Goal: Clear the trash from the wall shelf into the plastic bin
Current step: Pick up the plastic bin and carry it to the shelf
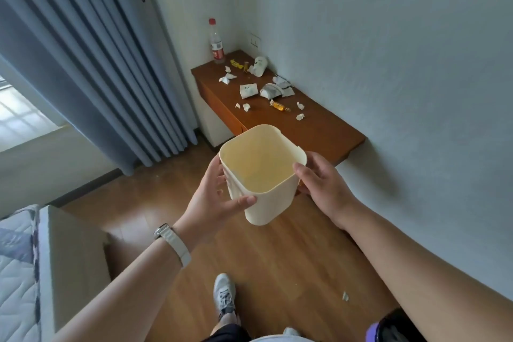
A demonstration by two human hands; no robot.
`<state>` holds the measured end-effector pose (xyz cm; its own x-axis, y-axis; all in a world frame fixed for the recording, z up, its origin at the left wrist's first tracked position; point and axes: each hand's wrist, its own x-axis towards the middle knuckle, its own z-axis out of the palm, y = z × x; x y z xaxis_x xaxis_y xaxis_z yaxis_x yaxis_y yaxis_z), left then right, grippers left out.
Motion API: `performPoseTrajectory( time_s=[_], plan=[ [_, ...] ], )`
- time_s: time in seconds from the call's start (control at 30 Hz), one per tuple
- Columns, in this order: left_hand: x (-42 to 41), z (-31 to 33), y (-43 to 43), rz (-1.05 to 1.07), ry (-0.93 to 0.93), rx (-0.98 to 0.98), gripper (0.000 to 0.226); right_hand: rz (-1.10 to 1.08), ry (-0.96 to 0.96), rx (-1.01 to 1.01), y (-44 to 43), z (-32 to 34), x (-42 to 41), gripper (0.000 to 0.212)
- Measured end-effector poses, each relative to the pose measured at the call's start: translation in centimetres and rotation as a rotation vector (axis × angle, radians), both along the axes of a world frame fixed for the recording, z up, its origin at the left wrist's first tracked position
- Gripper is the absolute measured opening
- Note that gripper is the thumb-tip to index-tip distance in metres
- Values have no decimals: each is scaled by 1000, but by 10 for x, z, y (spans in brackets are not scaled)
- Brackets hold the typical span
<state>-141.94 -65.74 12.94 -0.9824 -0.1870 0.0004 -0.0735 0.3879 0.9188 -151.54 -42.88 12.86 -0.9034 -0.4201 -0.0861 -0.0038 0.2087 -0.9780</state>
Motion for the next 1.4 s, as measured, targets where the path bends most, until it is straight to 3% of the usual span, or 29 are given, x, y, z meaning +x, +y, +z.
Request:
performPoseTrajectory(
  time_s=[0.43, 0.67, 0.83, 1.1, 1.4],
  plan=[
    [-177, -22, -87, -327, -44, 118, 102, -301, -69, 148, -74, 4, -106, 47],
    [-242, -20, -111, -495, -38, 158, 103, -484, -99, 125, -102, -2, -133, 42],
    [-275, -29, -108, -576, -69, 133, 104, -561, -110, 107, -100, -13, -144, 23],
    [-323, -48, -72, -611, -129, 34, 110, -724, -160, 45, -73, -48, -175, 42],
    [-390, -71, -37, -637, -257, -15, 104, -762, -214, 16, -48, -71, -228, 23]
  ],
)
